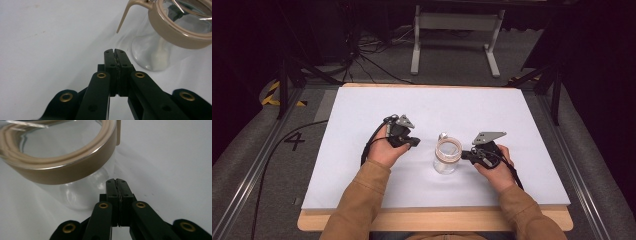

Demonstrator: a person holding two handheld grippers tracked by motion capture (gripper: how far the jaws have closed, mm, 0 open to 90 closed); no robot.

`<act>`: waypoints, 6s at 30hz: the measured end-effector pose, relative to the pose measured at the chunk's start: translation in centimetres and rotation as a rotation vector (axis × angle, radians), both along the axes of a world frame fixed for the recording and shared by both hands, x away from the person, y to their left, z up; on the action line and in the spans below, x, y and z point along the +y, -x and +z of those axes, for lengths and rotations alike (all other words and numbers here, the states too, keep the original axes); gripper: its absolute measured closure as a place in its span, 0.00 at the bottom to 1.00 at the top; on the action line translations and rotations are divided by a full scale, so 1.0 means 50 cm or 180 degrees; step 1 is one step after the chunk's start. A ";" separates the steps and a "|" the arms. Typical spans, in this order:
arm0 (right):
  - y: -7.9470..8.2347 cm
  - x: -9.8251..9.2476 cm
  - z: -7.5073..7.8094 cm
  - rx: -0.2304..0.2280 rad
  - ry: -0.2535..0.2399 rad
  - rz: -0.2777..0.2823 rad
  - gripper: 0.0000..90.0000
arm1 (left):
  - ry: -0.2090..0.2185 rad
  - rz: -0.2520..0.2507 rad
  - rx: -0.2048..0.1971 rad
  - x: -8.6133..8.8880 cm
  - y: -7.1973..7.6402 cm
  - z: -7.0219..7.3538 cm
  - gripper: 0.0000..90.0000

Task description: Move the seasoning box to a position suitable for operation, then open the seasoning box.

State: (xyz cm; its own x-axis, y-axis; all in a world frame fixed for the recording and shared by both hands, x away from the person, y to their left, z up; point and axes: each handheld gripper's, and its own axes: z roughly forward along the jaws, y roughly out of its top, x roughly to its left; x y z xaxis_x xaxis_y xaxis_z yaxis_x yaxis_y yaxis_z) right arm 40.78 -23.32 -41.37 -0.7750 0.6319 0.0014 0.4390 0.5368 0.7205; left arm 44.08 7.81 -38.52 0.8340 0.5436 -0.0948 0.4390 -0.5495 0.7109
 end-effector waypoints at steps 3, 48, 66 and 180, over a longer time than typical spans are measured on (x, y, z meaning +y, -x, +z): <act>-0.001 0.003 0.000 0.0045 -0.0014 0.0045 1.00 | 0.0004 0.0043 0.0023 0.007 0.004 -0.001 0.99; 0.118 -0.004 0.042 -0.0129 -0.0201 0.0269 1.00 | 0.0791 -0.0465 -0.0449 -0.112 -0.020 0.023 1.00; 0.126 0.028 0.063 -0.0185 -0.0352 0.0394 1.00 | 0.0818 -0.0391 -0.0420 -0.114 -0.024 0.017 1.00; -0.052 -0.213 0.095 -0.0083 -0.0309 -0.0502 0.64 | 0.0267 0.0817 0.0090 0.202 0.021 0.013 0.80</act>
